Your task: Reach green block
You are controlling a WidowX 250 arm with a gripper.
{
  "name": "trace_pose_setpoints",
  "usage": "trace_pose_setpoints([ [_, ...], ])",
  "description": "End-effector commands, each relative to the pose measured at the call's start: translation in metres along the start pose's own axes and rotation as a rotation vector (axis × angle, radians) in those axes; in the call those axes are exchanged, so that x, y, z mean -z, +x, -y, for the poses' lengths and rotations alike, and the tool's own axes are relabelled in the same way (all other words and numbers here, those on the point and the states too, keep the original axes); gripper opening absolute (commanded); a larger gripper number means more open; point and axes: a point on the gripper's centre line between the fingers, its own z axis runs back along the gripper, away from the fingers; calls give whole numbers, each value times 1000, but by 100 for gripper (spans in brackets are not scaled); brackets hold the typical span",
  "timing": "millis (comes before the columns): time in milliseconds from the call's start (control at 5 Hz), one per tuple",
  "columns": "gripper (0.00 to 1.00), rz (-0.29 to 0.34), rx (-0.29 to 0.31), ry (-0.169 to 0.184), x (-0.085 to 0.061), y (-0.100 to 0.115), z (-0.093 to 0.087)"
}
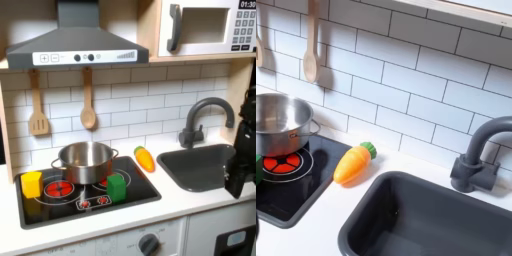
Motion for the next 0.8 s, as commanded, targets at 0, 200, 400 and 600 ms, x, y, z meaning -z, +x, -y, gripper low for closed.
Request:
trace_pose_setpoints([
  [0,100,26,12,37,0,10,-18],
  [200,100,24,9,51,3,20,-25],
  [400,100,29,-3,55,5,33,-33],
  [600,100,29,-13,57,7,41,-39],
])
